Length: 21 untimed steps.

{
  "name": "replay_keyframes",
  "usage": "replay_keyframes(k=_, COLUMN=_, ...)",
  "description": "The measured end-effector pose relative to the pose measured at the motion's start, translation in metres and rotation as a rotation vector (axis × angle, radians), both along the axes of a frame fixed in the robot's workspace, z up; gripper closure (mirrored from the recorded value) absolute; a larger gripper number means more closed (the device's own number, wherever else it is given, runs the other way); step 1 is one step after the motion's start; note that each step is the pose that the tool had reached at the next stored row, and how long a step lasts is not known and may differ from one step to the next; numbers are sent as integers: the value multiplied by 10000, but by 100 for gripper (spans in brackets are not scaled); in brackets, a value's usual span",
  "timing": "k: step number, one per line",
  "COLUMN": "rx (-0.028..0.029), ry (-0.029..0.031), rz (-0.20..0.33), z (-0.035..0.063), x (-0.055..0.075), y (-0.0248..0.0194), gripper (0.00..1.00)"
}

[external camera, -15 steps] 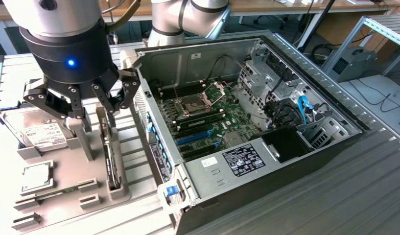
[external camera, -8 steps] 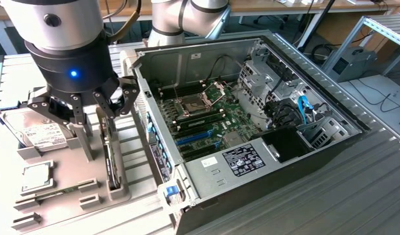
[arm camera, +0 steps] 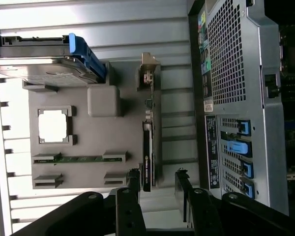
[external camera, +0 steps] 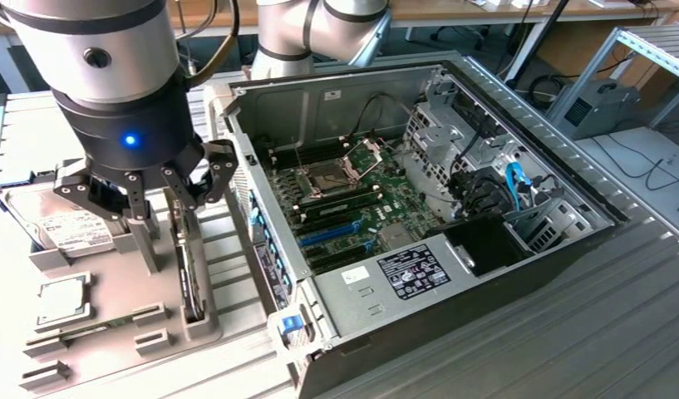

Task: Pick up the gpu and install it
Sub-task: 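Pick up the gpu and move the gpu toward the slot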

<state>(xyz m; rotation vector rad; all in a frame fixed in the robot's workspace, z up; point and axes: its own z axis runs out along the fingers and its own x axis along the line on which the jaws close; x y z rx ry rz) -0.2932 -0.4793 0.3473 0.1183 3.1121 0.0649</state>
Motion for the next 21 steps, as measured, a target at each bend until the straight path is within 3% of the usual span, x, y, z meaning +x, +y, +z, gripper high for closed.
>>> replay_keyframes(k=21, rx=-20, ry=1, rz=0, z=-265, x=-36, y=68, gripper=58)
